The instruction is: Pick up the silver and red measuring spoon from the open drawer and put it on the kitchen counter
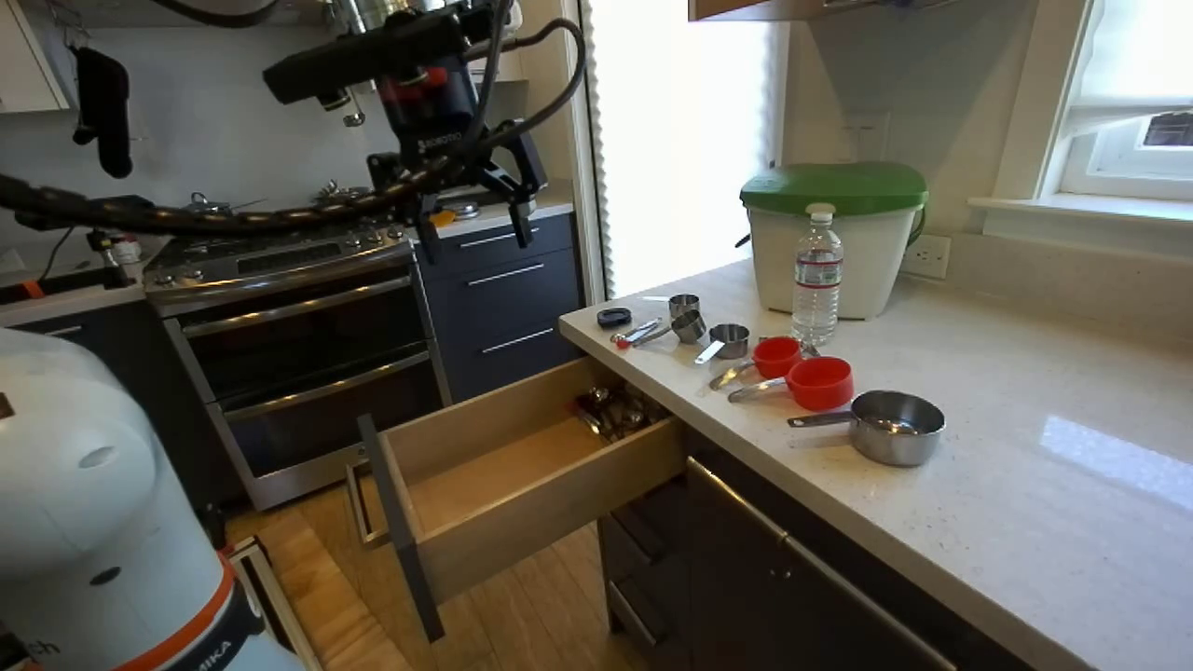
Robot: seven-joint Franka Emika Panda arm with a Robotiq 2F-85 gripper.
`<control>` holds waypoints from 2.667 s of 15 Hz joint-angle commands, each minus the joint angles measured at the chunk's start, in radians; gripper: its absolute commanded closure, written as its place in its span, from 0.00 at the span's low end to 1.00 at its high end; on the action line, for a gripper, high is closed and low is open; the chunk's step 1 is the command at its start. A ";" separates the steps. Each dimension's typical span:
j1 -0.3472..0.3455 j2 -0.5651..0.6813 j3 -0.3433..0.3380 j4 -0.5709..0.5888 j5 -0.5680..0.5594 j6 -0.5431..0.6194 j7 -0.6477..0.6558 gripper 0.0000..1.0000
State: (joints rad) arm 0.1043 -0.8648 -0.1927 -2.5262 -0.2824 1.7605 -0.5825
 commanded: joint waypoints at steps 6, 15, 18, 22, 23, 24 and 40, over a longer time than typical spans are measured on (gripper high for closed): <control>0.153 0.102 0.036 -0.060 0.053 0.255 -0.163 0.00; 0.146 0.199 0.058 -0.064 0.132 0.387 -0.278 0.00; 0.146 0.198 0.057 -0.063 0.133 0.388 -0.281 0.00; 0.193 0.297 0.014 -0.053 0.179 0.448 -0.389 0.00; 0.218 0.340 -0.003 -0.055 0.224 0.492 -0.443 0.00; 0.229 0.381 -0.010 -0.053 0.265 0.520 -0.492 0.00; 0.080 0.957 0.132 0.048 0.839 0.713 -1.287 0.00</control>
State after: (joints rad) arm 0.2489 -0.0112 -0.1289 -2.5410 0.5049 2.4709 -1.7863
